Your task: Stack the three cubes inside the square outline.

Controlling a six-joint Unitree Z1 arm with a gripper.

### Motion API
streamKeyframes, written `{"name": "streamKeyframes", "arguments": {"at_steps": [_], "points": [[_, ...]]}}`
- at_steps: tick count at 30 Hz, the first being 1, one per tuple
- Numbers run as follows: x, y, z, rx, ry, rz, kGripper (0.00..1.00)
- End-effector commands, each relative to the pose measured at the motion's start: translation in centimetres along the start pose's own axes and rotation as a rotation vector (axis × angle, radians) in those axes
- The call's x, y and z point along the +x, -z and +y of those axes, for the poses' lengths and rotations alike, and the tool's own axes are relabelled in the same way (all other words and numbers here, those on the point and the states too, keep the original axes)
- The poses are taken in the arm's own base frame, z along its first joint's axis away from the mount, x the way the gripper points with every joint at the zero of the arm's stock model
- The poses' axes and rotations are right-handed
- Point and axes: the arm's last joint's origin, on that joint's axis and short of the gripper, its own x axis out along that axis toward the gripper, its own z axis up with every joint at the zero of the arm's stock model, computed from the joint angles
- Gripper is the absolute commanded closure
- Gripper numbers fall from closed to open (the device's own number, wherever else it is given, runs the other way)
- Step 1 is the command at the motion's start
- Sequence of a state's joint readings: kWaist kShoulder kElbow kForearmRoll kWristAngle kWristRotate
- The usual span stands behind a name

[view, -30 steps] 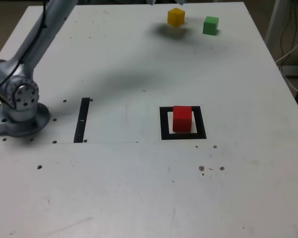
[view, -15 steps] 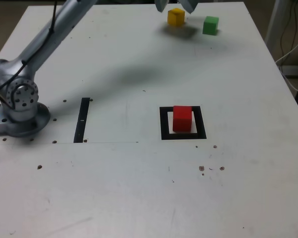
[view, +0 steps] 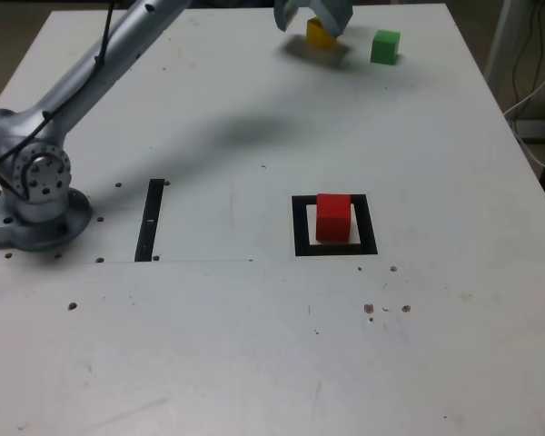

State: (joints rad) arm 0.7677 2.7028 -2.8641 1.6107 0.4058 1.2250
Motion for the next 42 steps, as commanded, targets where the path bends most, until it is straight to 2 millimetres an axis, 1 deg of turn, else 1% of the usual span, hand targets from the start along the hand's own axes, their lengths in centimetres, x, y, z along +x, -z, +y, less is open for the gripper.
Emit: {"name": "streamKeyframes", "arguments": {"at_steps": [1, 6, 12, 25, 31, 34, 38, 42], "points": [[-0.7, 0.2, 0.2, -0.009, -0.026, -0.007, 0.03], [-0.3, -0.3, 0.2, -0.005, -0.028, -0.009, 0.03], [-0.7, -1.3, 0.0, 0.006, -0.041, -0.017, 0.03], [-0.2, -1.3, 0.1, -0.006, -0.038, -0.016, 0.08], [0.7, -1.4, 0.2, -0.038, -0.029, -0.009, 0.17], [1.1, -1.5, 0.2, -0.047, -0.022, -0.006, 0.20], [1.2, -1.5, 0.2, -0.058, -0.021, -0.006, 0.24], [1.2, -1.4, 0.3, -0.077, -0.025, -0.008, 0.33]]}}
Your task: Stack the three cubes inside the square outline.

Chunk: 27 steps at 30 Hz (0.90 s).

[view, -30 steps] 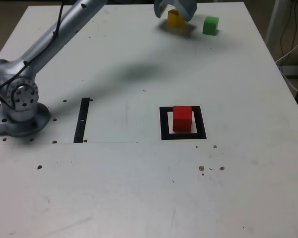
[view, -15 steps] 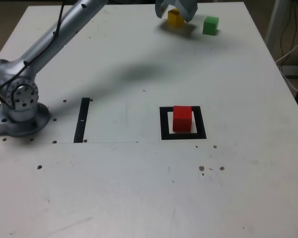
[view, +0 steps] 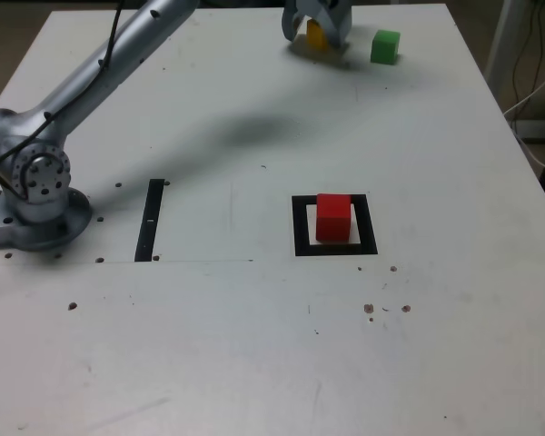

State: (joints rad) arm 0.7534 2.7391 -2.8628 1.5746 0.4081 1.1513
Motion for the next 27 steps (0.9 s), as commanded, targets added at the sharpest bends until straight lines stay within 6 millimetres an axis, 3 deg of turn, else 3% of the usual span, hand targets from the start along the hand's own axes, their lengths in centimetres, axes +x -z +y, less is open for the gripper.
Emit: {"name": "streamKeyframes", "arguments": {"at_steps": [1, 6, 9, 22, 27], "points": [[-0.4, 0.3, 0.3, -0.021, -0.022, -0.008, 0.36], [-0.8, 0.4, 0.4, -0.039, -0.035, -0.014, 0.53], [-0.9, 0.4, 0.4, -0.041, -0.039, -0.016, 0.59], [-0.8, 0.4, 0.2, -0.064, -0.008, -0.039, 0.60], [-1.6, 0.7, 0.2, -0.069, -0.011, -0.060, 0.65]]}}
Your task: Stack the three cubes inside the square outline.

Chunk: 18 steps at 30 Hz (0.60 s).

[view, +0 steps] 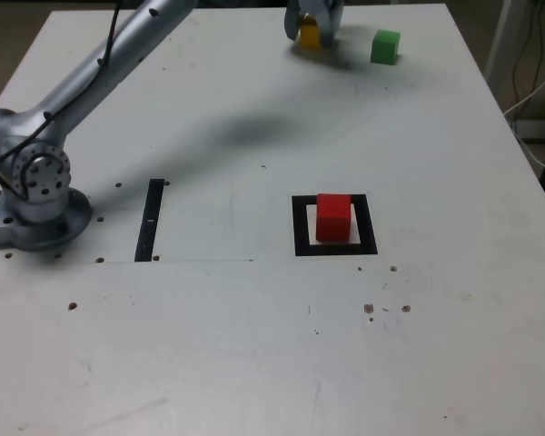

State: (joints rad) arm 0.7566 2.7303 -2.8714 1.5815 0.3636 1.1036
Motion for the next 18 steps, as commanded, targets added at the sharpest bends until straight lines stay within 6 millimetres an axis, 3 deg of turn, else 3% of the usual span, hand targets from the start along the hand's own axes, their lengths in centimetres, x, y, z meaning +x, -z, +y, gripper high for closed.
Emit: {"name": "streamKeyframes", "arguments": {"at_steps": [1, 6, 11, 18], "points": [[-1.4, 0.5, 0.2, -0.016, -0.025, -0.024, 0.66], [-4.2, 1.6, -0.1, -0.026, -0.035, -0.056, 0.67], [-8.8, 3.2, -1.0, -0.045, -0.054, -0.089, 0.67], [-15.8, 4.9, -4.7, -0.089, -0.056, -0.134, 0.67]]}}
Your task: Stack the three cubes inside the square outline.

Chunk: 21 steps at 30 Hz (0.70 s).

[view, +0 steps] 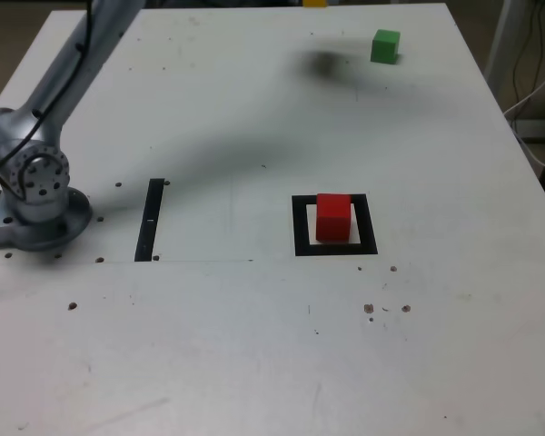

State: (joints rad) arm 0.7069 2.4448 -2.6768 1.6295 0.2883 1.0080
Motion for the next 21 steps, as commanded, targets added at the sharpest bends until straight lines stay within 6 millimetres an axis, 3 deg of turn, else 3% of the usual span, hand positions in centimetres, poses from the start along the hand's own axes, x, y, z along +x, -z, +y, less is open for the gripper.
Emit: {"name": "streamKeyframes", "arguments": {"at_steps": [1, 10, 21], "points": [[-5.5, 1.5, -2.2, -0.027, -0.042, -0.033, 0.67], [-9.7, 1.6, -10.3, -0.071, 0.017, 0.040, 0.67], [-12.9, 0.5, -22.8, -0.195, 0.081, 0.041, 0.67]]}}
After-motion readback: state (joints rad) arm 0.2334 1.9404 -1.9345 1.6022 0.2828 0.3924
